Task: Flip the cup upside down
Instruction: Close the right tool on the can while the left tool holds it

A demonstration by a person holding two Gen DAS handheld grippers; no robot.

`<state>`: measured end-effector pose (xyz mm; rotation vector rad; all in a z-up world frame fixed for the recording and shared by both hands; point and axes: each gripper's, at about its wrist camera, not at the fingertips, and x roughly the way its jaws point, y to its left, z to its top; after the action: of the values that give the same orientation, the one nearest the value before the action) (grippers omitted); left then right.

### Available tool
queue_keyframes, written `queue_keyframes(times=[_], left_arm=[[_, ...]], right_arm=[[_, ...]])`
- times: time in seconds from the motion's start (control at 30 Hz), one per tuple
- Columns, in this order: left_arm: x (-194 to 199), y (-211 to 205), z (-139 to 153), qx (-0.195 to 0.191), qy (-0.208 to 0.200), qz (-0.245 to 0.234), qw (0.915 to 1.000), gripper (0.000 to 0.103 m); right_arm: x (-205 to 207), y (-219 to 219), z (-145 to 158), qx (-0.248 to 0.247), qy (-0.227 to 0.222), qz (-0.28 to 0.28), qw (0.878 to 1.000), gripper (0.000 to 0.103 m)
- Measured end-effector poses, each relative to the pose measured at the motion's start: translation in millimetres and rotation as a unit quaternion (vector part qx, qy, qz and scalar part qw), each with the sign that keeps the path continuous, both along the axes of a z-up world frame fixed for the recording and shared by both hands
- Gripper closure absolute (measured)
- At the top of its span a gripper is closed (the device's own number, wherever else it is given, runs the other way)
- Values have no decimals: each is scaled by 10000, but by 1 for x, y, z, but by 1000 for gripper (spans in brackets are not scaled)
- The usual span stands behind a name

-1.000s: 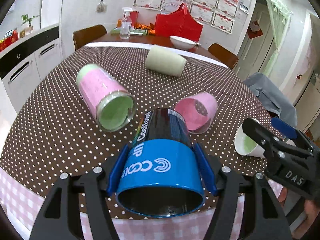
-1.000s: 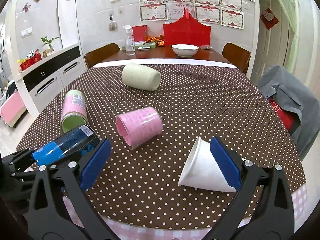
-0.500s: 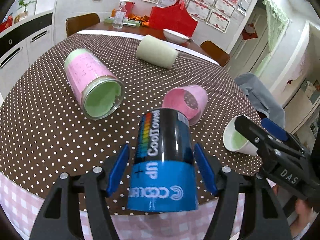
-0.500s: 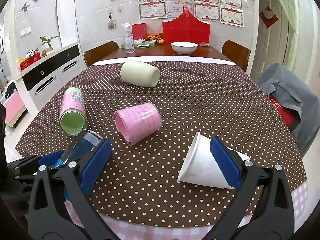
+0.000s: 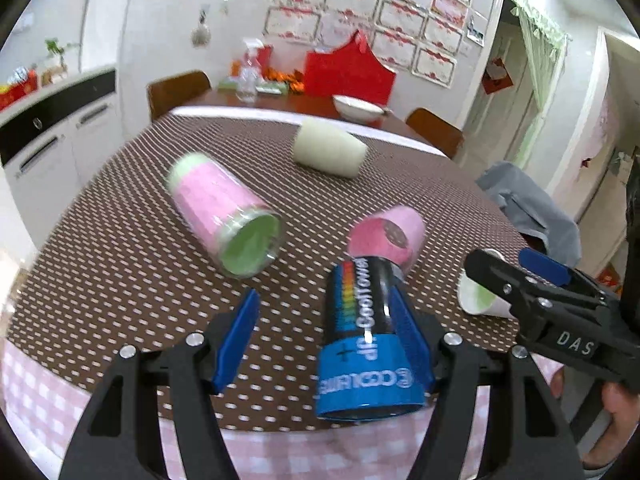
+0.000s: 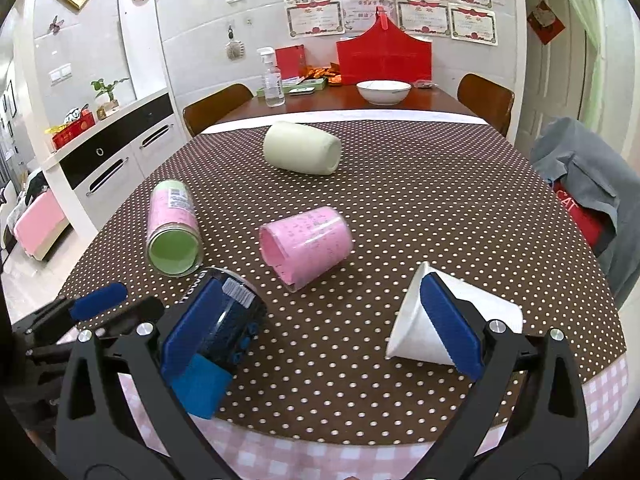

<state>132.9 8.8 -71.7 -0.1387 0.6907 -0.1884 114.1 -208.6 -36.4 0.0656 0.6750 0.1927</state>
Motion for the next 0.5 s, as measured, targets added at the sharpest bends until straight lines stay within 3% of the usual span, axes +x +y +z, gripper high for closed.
queue_keyframes(times=[0.23, 0.5], left_arm=[[-9, 22, 12, 463, -424, 543, 9966, 34], [-10, 55, 16, 414, -496, 865, 9942, 34]], right_arm=[[-1, 19, 1, 99, 98, 172, 9998, 6], [14, 46, -6, 420, 691, 432, 9958, 6]])
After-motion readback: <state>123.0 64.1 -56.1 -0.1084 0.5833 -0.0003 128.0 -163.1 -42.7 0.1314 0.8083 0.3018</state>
